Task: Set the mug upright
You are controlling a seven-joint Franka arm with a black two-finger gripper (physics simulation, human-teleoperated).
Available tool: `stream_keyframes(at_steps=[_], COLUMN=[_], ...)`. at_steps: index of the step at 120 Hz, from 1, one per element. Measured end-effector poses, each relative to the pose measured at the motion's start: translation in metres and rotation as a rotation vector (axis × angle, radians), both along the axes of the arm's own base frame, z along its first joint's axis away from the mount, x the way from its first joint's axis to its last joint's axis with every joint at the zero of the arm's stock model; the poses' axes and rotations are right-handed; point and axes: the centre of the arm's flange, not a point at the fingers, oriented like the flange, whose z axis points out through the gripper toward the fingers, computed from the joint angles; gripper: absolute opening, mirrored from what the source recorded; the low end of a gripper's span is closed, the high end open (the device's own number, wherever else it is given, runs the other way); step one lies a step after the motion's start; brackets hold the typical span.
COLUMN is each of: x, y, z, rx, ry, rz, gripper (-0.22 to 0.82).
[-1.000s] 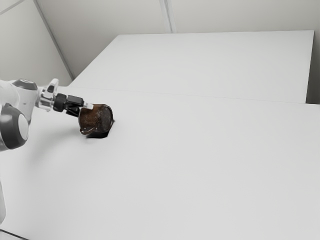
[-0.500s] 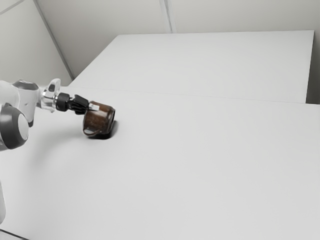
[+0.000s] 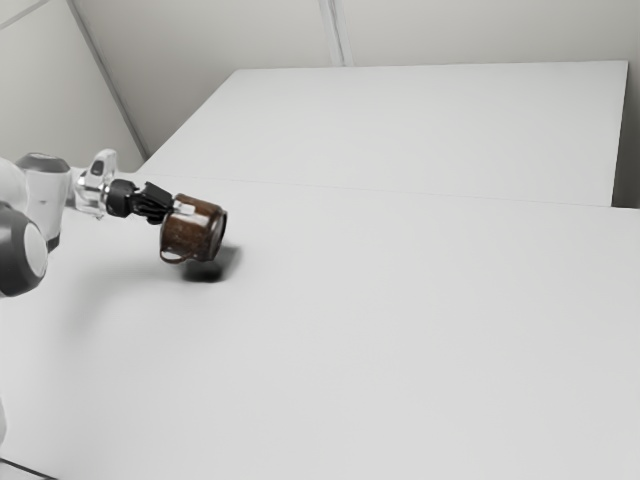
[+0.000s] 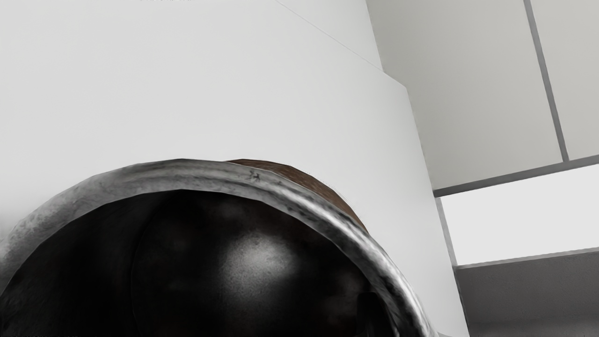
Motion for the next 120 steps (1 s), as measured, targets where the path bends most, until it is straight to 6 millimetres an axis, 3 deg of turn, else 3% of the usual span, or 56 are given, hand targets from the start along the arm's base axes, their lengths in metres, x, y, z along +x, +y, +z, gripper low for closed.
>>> stream_keyframes(at_steps=[12, 22, 31, 51, 66, 86, 102, 120], x=[0.007, 0.018, 0.016, 0.004, 0.0, -0.021, -0.038, -0.052], y=[-0.024, -0.047, -0.074, -0.128, -0.173, -0.213, -0.233, -0.238], z=[0.037, 0.039, 0.039, 0.07, 0.072, 0.077, 0.064, 0.052], rx=[0.118, 0.208, 0.322, 0.678, 0.798, 0.889, 0.909, 0.915], ry=[0.015, 0.055, 0.105, 0.196, 0.253, 0.331, 0.415, 0.499], rz=[-0.034, -0.035, -0.011, -0.004, 0.041, 0.134, 0.217, 0.322], gripper=[-0.17, -0.17, -0.17, -0.17, -0.17, -0.17, -0.17, -0.17])
